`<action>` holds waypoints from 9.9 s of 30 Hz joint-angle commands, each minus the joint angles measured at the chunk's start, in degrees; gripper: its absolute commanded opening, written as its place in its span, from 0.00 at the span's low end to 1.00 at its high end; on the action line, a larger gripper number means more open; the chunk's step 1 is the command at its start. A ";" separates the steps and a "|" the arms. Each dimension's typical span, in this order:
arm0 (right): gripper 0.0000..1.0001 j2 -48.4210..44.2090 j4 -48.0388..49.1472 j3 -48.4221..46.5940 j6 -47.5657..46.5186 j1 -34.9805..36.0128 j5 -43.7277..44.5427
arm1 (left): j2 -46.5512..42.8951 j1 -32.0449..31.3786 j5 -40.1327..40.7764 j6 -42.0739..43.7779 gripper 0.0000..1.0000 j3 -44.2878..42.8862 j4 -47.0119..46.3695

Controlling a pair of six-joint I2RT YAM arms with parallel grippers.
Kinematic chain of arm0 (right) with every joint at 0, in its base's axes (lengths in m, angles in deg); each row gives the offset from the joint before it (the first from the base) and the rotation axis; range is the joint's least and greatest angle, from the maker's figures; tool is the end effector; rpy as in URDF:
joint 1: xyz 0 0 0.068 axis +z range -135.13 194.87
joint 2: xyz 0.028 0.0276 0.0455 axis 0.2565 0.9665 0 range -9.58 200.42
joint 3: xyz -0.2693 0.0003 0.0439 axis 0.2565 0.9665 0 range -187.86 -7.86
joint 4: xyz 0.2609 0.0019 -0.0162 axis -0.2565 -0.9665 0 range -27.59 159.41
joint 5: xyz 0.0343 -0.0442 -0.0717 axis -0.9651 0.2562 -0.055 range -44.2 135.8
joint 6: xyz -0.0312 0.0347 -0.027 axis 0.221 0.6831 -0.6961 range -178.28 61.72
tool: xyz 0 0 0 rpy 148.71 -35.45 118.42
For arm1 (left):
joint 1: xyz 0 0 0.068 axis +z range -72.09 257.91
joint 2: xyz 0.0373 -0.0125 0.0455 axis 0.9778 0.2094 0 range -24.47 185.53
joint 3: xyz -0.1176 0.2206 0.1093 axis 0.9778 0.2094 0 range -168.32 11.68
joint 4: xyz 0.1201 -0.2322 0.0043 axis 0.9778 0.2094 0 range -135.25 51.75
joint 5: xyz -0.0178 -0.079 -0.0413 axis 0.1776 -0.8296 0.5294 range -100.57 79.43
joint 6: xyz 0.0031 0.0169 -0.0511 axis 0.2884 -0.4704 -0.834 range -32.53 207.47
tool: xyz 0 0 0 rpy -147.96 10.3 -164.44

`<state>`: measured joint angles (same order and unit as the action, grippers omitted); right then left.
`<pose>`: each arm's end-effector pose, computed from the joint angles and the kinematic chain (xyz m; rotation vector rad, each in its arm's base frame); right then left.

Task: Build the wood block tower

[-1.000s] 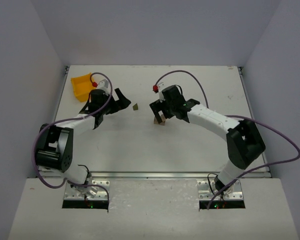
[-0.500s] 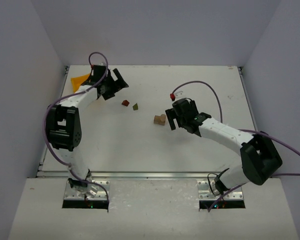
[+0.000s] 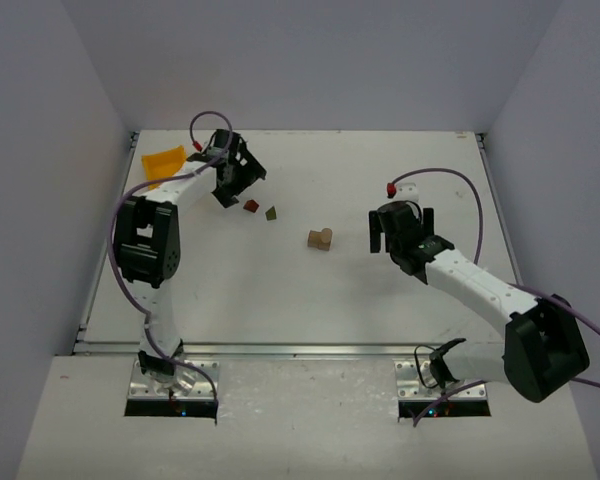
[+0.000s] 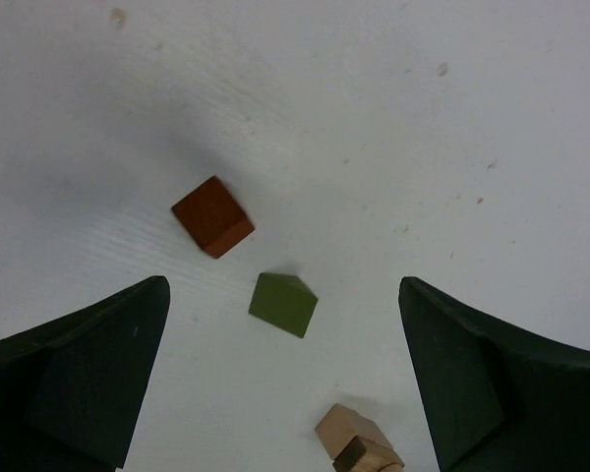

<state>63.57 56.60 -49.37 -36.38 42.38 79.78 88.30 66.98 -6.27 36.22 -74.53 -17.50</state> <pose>0.2375 0.1012 0.2162 0.1727 2.1924 -0.2227 0.4246 -0.0793 0.2123 -0.9076 2.3828 -0.3419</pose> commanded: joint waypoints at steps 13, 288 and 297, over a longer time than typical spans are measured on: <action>0.99 -1.32 4.37 0.83 -4.30 -1.12 -2.61 | -1.75 -0.67 -31.54 110.48 1.00 -19.16 16.93; 0.99 -14.76 -19.07 3.95 5.88 -0.97 0.85 | 4.87 -35.09 -6.02 121.83 0.17 -11.15 14.08; 0.99 -14.44 -19.18 3.81 5.96 -1.02 0.81 | 4.87 -35.07 -5.57 121.91 0.24 -11.01 14.11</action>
<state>49.07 37.15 -45.02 -31.62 41.56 78.81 93.09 31.76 -11.77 158.52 -86.06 -2.27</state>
